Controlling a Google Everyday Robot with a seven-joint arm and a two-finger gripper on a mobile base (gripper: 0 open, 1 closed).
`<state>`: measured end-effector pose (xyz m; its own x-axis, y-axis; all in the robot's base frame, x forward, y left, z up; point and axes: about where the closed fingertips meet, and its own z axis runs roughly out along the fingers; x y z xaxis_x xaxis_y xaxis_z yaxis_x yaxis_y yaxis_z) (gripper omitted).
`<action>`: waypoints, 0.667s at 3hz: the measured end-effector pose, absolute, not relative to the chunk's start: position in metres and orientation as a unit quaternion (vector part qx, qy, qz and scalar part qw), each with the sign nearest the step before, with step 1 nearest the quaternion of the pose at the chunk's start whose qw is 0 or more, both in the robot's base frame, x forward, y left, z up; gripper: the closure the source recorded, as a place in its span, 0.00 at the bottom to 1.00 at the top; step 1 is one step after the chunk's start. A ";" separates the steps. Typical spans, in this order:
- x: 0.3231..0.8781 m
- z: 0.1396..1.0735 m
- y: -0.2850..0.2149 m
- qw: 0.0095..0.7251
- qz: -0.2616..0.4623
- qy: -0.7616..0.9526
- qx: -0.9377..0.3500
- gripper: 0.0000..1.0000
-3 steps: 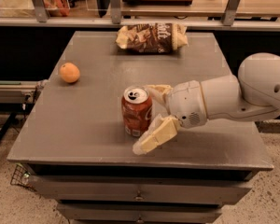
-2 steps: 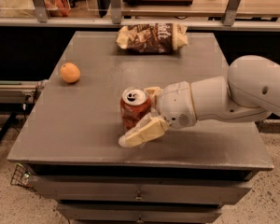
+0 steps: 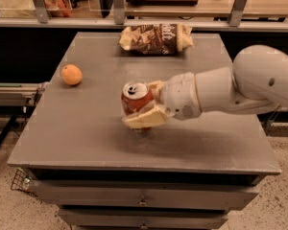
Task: Move coke can near orange
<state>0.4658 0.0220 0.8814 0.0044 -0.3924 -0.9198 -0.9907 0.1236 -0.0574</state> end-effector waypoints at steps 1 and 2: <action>0.494 0.914 0.021 0.450 0.325 0.605 -0.571 0.98; 0.503 0.927 0.021 0.459 0.317 0.600 -0.573 1.00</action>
Offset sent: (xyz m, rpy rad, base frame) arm 0.0312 -0.0015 0.0356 -0.0058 -0.0702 -0.0149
